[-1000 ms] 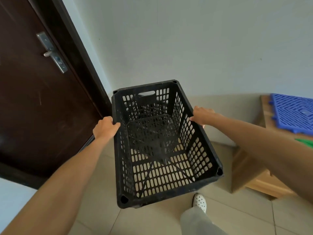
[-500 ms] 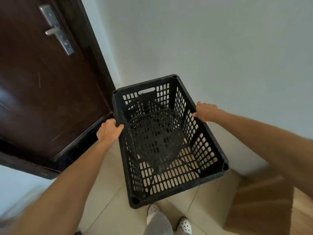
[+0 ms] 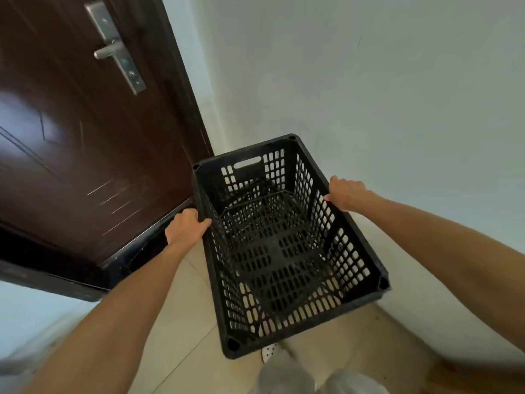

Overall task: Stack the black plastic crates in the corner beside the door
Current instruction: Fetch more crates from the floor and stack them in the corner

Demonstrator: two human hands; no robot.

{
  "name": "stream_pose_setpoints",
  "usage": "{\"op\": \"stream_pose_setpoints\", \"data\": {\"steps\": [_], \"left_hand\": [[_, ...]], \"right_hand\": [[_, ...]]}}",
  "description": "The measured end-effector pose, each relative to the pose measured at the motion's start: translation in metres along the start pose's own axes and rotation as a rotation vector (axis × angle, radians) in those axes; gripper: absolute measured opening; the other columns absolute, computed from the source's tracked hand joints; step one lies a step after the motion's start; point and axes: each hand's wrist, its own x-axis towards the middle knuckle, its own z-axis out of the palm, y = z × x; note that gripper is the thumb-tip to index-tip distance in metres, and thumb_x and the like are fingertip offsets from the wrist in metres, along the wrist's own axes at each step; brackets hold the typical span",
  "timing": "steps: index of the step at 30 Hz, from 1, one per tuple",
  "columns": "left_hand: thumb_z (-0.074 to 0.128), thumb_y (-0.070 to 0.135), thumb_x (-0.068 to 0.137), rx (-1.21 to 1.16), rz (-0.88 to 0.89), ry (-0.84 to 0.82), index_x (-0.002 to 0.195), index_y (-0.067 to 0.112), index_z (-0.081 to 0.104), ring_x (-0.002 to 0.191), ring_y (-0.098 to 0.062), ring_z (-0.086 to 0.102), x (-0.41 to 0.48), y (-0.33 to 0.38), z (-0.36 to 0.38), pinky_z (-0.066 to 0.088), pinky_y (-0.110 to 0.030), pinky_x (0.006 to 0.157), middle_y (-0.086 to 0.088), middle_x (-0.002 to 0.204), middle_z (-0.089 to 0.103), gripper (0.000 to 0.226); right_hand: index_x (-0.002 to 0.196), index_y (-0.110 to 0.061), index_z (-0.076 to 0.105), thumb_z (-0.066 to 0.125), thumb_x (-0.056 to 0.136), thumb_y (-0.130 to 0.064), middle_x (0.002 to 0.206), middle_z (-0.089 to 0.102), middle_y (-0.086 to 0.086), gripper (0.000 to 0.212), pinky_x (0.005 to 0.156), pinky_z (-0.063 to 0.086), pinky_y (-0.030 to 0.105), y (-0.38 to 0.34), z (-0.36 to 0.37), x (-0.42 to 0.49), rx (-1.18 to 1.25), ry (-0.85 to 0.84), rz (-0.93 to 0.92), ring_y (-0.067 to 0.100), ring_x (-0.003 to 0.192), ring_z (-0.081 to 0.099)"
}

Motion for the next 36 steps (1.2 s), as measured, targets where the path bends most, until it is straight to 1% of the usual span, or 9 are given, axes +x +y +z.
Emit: {"op": "stream_pose_setpoints", "data": {"steps": [3,6,12,17,24,28,31,34,36], "left_hand": [[0.059,0.045,0.091,0.034,-0.032,-0.016,0.084,0.015,0.056,0.092,-0.033,0.065,0.014,0.005,0.002,0.053,-0.040,0.076,-0.007,0.087,0.064,0.031],[0.056,0.046,0.094,0.078,-0.067,-0.040,0.099,0.010,0.060,0.098,-0.033,0.064,0.026,0.011,0.007,0.053,-0.043,0.084,-0.011,0.097,0.066,0.037],[0.054,0.048,0.095,0.093,-0.189,-0.040,0.104,0.008,0.059,0.100,-0.034,0.065,0.040,0.017,0.015,0.054,-0.047,0.088,-0.014,0.103,0.066,0.041],[0.054,0.048,0.096,0.083,-0.272,0.011,0.104,0.009,0.058,0.099,-0.034,0.066,0.047,0.029,0.019,0.055,-0.044,0.083,-0.013,0.104,0.068,0.040],[0.054,0.051,0.095,0.077,-0.373,0.065,0.104,0.009,0.057,0.100,-0.037,0.065,0.055,0.041,0.031,0.044,-0.038,0.071,-0.015,0.105,0.068,0.043],[0.053,0.052,0.094,0.115,-0.416,0.068,0.107,0.008,0.056,0.102,-0.037,0.064,0.056,0.043,0.034,0.042,-0.038,0.071,-0.015,0.108,0.067,0.045],[0.056,0.051,0.093,0.117,-0.442,0.091,0.106,0.009,0.057,0.101,-0.037,0.064,0.054,0.045,0.037,0.044,-0.038,0.072,-0.015,0.107,0.067,0.044],[0.055,0.052,0.093,0.132,-0.455,0.113,0.100,0.012,0.055,0.098,-0.035,0.065,0.052,0.048,0.036,0.042,-0.036,0.069,-0.013,0.103,0.068,0.040],[0.055,0.052,0.093,0.148,-0.466,0.110,0.100,0.014,0.054,0.097,-0.033,0.065,0.050,0.049,0.035,0.042,-0.036,0.068,-0.011,0.102,0.068,0.038]], "right_hand": [[0.121,-0.003,0.041,0.046,0.098,-0.041,0.110,0.062,0.014,0.044,0.073,0.039,0.038,-0.001,-0.002,0.030,-0.012,0.007,-0.043,0.033,0.100,0.061],[0.121,-0.004,0.040,0.046,0.098,-0.041,0.108,0.062,0.014,0.044,0.073,0.039,0.038,-0.001,-0.003,0.064,-0.021,0.024,-0.092,0.033,0.098,0.062],[0.124,-0.003,0.041,0.044,0.099,-0.041,0.112,0.061,0.015,0.045,0.072,0.039,0.038,-0.010,-0.014,0.122,-0.090,-0.016,-0.250,0.033,0.100,0.061],[0.126,-0.002,0.039,0.043,0.099,-0.041,0.115,0.060,0.016,0.048,0.073,0.039,0.038,-0.011,-0.025,0.161,-0.113,-0.060,-0.322,0.034,0.102,0.060],[0.125,-0.002,0.039,0.045,0.099,-0.039,0.116,0.059,0.018,0.046,0.074,0.041,0.038,-0.009,-0.036,0.191,-0.095,-0.109,-0.393,0.033,0.101,0.061],[0.130,0.001,0.037,0.045,0.100,-0.036,0.120,0.058,0.019,0.049,0.073,0.040,0.036,-0.010,-0.041,0.196,-0.072,-0.186,-0.423,0.034,0.105,0.060],[0.129,0.002,0.041,0.046,0.101,-0.029,0.121,0.058,0.019,0.042,0.072,0.040,0.034,-0.010,-0.042,0.195,-0.060,-0.228,-0.444,0.032,0.105,0.060],[0.130,0.004,0.042,0.043,0.102,-0.026,0.123,0.057,0.020,0.040,0.075,0.043,0.033,-0.010,-0.042,0.191,-0.080,-0.267,-0.452,0.032,0.106,0.061],[0.126,0.004,0.045,0.044,0.102,-0.026,0.119,0.061,0.022,0.038,0.075,0.048,0.035,-0.010,-0.040,0.187,-0.074,-0.295,-0.450,0.033,0.103,0.064]]}}
